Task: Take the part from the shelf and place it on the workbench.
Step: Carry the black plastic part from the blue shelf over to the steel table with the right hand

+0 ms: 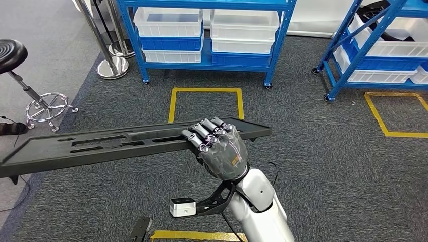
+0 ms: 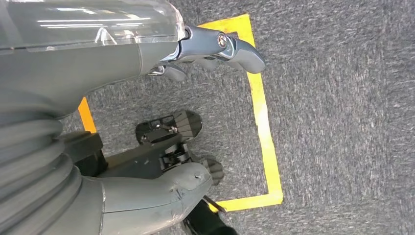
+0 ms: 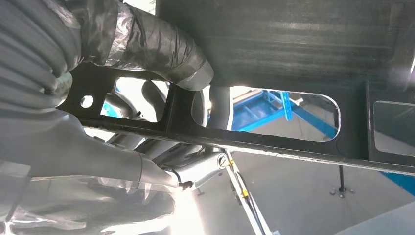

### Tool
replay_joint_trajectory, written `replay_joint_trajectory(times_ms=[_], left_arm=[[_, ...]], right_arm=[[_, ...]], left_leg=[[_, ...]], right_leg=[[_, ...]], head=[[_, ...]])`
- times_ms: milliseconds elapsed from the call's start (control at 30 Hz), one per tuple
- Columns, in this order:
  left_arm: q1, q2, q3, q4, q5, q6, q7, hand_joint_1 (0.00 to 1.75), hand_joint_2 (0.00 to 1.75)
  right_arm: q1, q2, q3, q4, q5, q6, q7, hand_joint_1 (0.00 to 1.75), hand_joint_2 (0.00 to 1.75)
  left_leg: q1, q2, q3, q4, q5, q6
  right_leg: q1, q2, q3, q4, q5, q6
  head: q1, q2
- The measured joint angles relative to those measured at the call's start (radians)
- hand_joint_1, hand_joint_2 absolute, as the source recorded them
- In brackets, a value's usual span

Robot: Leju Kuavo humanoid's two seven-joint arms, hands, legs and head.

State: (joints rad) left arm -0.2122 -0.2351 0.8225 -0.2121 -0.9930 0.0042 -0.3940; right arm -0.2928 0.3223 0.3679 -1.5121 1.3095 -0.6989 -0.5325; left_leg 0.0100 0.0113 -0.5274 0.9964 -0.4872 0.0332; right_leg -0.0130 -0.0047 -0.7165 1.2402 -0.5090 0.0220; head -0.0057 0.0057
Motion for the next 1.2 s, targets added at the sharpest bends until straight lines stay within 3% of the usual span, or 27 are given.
replay_joint_trajectory(times_ms=[67, 133, 267, 333, 400, 433, 467, 500, 567, 633, 733, 800, 900, 933, 967, 1000, 1100, 1133, 1200], left_arm=[[0.000, 0.000, 0.000, 0.000, 0.000, 0.000, -0.001, 0.00, 1.75], [0.000, -0.001, 0.000, 0.000, 0.000, 0.000, -0.001, 0.00, 1.75], [-0.002, -0.002, 0.000, 0.000, 0.000, 0.000, -0.002, 0.00, 1.75], [-0.001, -0.002, 0.000, 0.000, 0.000, 0.000, -0.002, 0.00, 1.75], [0.001, -0.002, 0.000, 0.000, 0.000, 0.000, -0.003, 0.00, 1.75], [0.003, -0.002, 0.000, 0.000, 0.000, 0.000, -0.004, 0.00, 1.75], [0.004, -0.001, 0.000, 0.000, 0.001, 0.000, -0.006, 0.00, 1.75], [0.005, -0.001, 0.000, 0.000, 0.001, -0.001, -0.008, 0.00, 1.75], [0.004, 0.000, 0.000, 0.000, 0.001, -0.001, -0.011, 0.00, 1.75], [0.003, 0.000, 0.000, 0.000, 0.002, -0.002, -0.015, 0.00, 1.75], [0.006, 0.000, -0.001, 0.000, 0.003, -0.002, -0.017, 0.00, 1.75], [0.006, 0.000, -0.003, 0.000, 0.004, -0.002, -0.016, 0.00, 1.75], [0.005, 0.000, -0.005, 0.000, 0.004, -0.003, -0.016, 0.00, 1.75], [0.005, 0.000, -0.005, 0.000, 0.004, -0.003, -0.016, 0.00, 1.75], [0.006, 0.000, -0.005, 0.000, 0.004, -0.003, -0.016, 0.00, 1.75], [0.007, 0.000, -0.005, 0.000, 0.004, -0.003, -0.016, 0.00, 1.75], [0.007, 0.000, -0.007, 0.000, 0.004, -0.003, -0.017, 0.00, 1.75], [0.007, 0.000, -0.008, 0.000, 0.003, -0.003, -0.017, 0.00, 1.75], [0.008, 0.001, -0.008, 0.000, 0.002, -0.004, -0.017, 0.00, 1.75]], right_arm=[[-0.001, 0.000, 0.002, 0.002, 0.000, 0.000, 0.000, 1.75, 1.75], [-0.002, 0.000, 0.004, 0.002, 0.000, 0.000, 0.000, 1.75, 1.75], [-0.002, 0.002, 0.005, 0.003, 0.000, 0.000, 0.002, 1.75, 1.75], [-0.004, 0.003, 0.008, 0.003, 0.002, 0.000, 0.007, 1.75, 1.75], [-0.005, 0.002, 0.012, 0.006, 0.005, 0.000, 0.018, 1.75, 1.75], [-0.005, 0.002, 0.015, 0.008, 0.006, 0.000, 0.023, 1.75, 1.75], [-0.005, 0.001, 0.017, 0.010, 0.007, 0.000, 0.029, 1.75, 1.75], [-0.006, 0.001, 0.021, 0.012, 0.007, 0.000, 0.034, 1.75, 1.75], [-0.009, 0.000, 0.028, 0.014, 0.011, 0.000, 0.046, 1.75, 1.75], [-0.015, -0.002, 0.036, 0.014, 0.021, 0.000, 0.060, 1.75, 1.75], [-0.022, -0.007, 0.052, 0.017, 0.019, 0.000, 0.077, 1.75, 1.75], [-0.027, -0.014, 0.063, 0.020, 0.004, 0.000, 0.081, 1.75, 1.75], [-0.031, -0.025, 0.074, 0.026, -0.008, 0.000, 0.082, 1.75, 1.75], [-0.031, -0.028, 0.076, 0.029, -0.010, 0.000, 0.082, 1.75, 1.75], [-0.031, -0.032, 0.077, 0.031, -0.011, 0.000, 0.082, 1.75, 1.75], [-0.031, -0.035, 0.079, 0.033, -0.014, 0.000, 0.082, 1.75, 1.75], [-0.034, -0.040, 0.088, 0.034, -0.025, 0.000, 0.081, 1.75, 1.75], [-0.036, -0.040, 0.092, 0.034, -0.028, 0.000, 0.080, 1.75, 1.75], [-0.038, -0.041, 0.099, 0.034, -0.031, 0.000, 0.078, 1.75, 1.75]], left_leg=[[-0.003, -0.001, -0.006, 0.010, -0.003, -0.005], [-0.006, -0.001, -0.014, 0.018, -0.004, -0.015], [-0.005, -0.001, -0.025, 0.035, -0.018, -0.037], [-0.001, -0.003, -0.063, 0.119, -0.071, -0.048], [0.003, -0.003, -0.122, 0.248, -0.127, -0.056], [0.004, -0.003, -0.139, 0.286, -0.133, -0.059], [0.005, -0.003, -0.140, 0.288, -0.120, -0.060], [0.007, -0.003, -0.121, 0.249, -0.090, -0.061], [0.009, -0.003, -0.057, 0.116, -0.025, -0.059], [0.006, -0.005, -0.022, 0.033, -0.002, -0.051], [0.004, -0.006, -0.026, 0.020, 0.005, -0.032], [0.007, -0.005, -0.028, 0.012, 0.016, -0.015], [0.005, -0.004, -0.037, 0.011, 0.024, -0.003], [0.004, -0.004, -0.040, 0.012, 0.025, -0.002], [0.003, -0.004, -0.043, 0.015, 0.025, -0.001], [0.003, -0.004, -0.044, 0.018, 0.025, -0.001], [-0.001, -0.001, -0.047, 0.028, 0.020, -0.010], [-0.003, 0.002, -0.049, 0.031, 0.019, -0.014], [-0.007, 0.013, -0.051, 0.031, 0.019, -0.025]], right_leg=[[0.004, 0.000, 0.078, -0.127, 0.041, -0.012], [0.009, 0.000, 0.109, -0.190, 0.047, -0.022], [0.004, 0.000, 0.110, -0.206, 0.053, -0.038], [0.000, -0.002, 0.109, -0.212, 0.058, -0.046], [0.000, -0.002, 0.105, -0.211, 0.059, -0.049], [0.000, -0.002, 0.104, -0.210, 0.060, -0.049], [0.000, -0.001, 0.103, -0.208, 0.060, -0.049], [0.000, -0.001, 0.103, -0.207, 0.061, -0.049], [0.001, 0.000, 0.102, -0.202, 0.061, -0.045], [0.003, 0.001, 0.095, -0.198, 0.064, -0.035], [0.003, 0.001, 0.088, -0.200, 0.072, -0.016], [0.002, 0.002, 0.073, -0.167, 0.045, -0.007], [0.000, 0.004, -0.003, 0.008, -0.052, -0.001], [0.000, 0.004, -0.023, 0.057, -0.068, 0.000], [0.000, 0.004, -0.027, 0.073, -0.065, 0.000], [0.000, 0.003, -0.011, 0.048, -0.043, -0.002], [0.006, -0.018, 0.088, -0.136, 0.032, -0.015], [0.008, -0.025, 0.105, -0.174, 0.040, -0.020], [0.012, -0.021, 0.107, -0.192, 0.040, -0.027]], head=[[0.000, 0.000], [0.000, 0.000], [0.000, 0.000], [0.000, 0.000], [0.000, 0.000], [0.000, 0.000], [0.000, 0.000], [0.000, 0.000], [0.000, 0.000], [0.000, 0.000], [0.000, 0.000], [0.000, 0.000], [0.000, 0.000], [0.000, 0.000], [0.000, 0.000], [0.000, 0.000], [0.000, 0.000], [0.000, 0.000], [0.000, 0.000]])
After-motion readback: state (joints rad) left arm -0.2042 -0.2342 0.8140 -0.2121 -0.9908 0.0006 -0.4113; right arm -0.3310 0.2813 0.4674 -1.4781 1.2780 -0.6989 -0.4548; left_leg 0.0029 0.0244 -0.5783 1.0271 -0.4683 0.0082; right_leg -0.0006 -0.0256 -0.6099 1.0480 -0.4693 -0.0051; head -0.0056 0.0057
